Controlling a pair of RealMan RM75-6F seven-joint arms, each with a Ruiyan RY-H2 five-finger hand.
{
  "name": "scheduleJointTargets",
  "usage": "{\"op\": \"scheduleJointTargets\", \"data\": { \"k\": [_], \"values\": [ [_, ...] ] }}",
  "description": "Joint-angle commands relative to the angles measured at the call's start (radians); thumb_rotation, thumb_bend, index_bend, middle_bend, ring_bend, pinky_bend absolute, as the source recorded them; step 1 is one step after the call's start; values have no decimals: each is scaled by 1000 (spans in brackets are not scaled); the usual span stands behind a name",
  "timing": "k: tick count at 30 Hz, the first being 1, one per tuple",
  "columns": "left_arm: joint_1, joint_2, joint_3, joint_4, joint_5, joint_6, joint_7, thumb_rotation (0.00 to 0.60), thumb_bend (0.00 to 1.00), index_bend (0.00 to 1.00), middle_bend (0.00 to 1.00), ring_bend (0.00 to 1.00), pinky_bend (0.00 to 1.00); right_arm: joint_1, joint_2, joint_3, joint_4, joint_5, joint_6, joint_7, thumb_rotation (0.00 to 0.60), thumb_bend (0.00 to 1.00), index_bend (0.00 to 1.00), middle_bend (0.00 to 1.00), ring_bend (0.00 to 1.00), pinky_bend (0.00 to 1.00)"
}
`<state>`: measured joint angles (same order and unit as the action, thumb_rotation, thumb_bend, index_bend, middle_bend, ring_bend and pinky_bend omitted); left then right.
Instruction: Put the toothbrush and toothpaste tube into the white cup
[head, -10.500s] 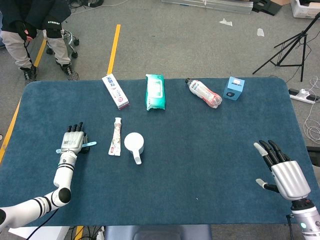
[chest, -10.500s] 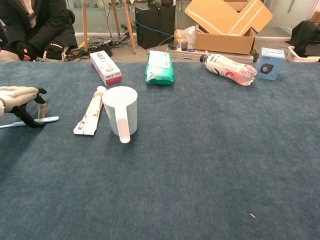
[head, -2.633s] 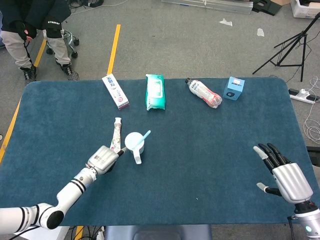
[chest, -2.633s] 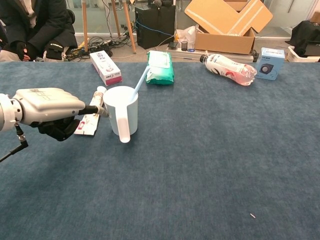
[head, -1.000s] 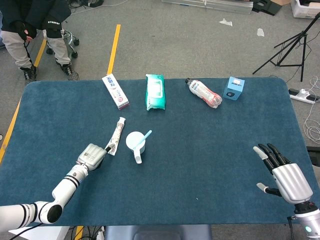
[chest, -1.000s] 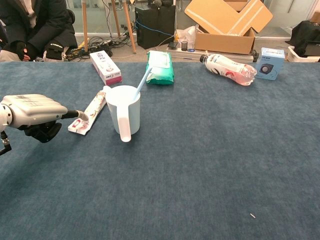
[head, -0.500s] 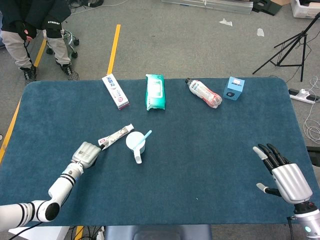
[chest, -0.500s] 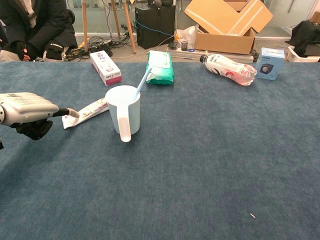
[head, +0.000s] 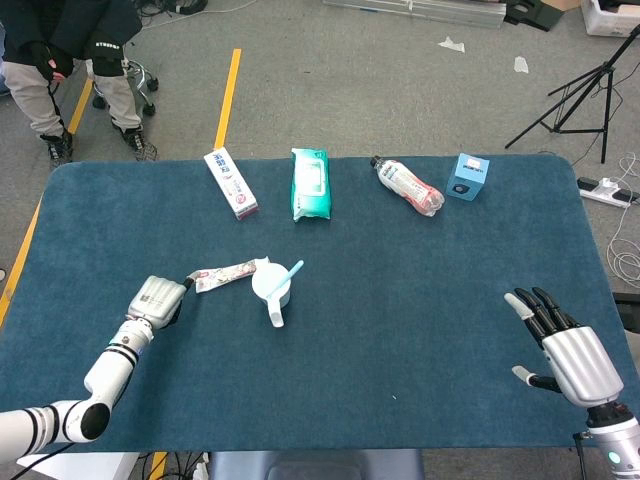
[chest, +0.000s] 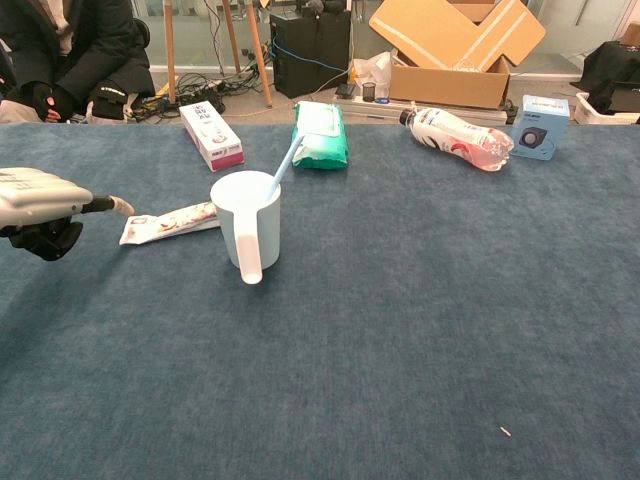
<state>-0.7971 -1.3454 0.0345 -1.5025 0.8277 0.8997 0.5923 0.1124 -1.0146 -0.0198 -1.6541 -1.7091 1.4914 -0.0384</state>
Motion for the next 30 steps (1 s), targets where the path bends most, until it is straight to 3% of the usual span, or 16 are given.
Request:
{"op": "scheduleJointTargets", "data": {
  "k": [1, 3, 6, 9, 12, 14, 19, 25, 30],
  "values": [
    [23, 46, -30, -53, 22, 35, -51, 600, 822, 65, 959, 732, 716, 0, -2, 0, -1, 0, -2, -6, 600, 0, 43, 114, 57, 423],
    [31, 65, -44, -76, 25, 54, -68, 600, 734, 65, 906, 687, 699, 0, -4, 0, -2, 1, -2, -11, 600, 0, 43, 114, 57, 423],
    [52, 80, -92, -114, -8, 99, -118, 600, 445, 65, 781, 578, 644, -1, -7, 3, -5, 6, 0, -20, 600, 0, 43, 114, 57, 423],
    [59, 86, -135, -140, -69, 99, -163, 600, 237, 64, 468, 334, 477, -3, -10, 5, -6, 9, 2, -27, 600, 0, 43, 114, 57, 423],
    [53, 84, -186, -149, -159, 80, -208, 600, 143, 64, 150, 84, 238, -4, -12, 6, -7, 13, 1, -33, 600, 0, 43, 114, 57, 423],
    [44, 83, -212, -149, -217, 56, -229, 600, 82, 65, 26, 5, 117, -3, -13, 7, -8, 16, -2, -36, 600, 0, 43, 114, 57, 423],
    [20, 59, -260, -119, -322, -4, -283, 600, 38, 122, 0, 0, 4, -2, -11, 8, -9, 19, -4, -32, 600, 0, 43, 114, 57, 423],
    [-2, -2, -276, -46, -387, -41, -317, 600, 27, 155, 0, 0, 0, -4, -4, 9, -6, 18, 4, -13, 600, 0, 43, 114, 57, 423],
    [-8, -55, -289, 7, -361, -39, -353, 600, 4, 185, 0, 0, 0, -4, -2, 7, -4, 13, 5, -8, 600, 0, 43, 114, 57, 423]
  ]
}}
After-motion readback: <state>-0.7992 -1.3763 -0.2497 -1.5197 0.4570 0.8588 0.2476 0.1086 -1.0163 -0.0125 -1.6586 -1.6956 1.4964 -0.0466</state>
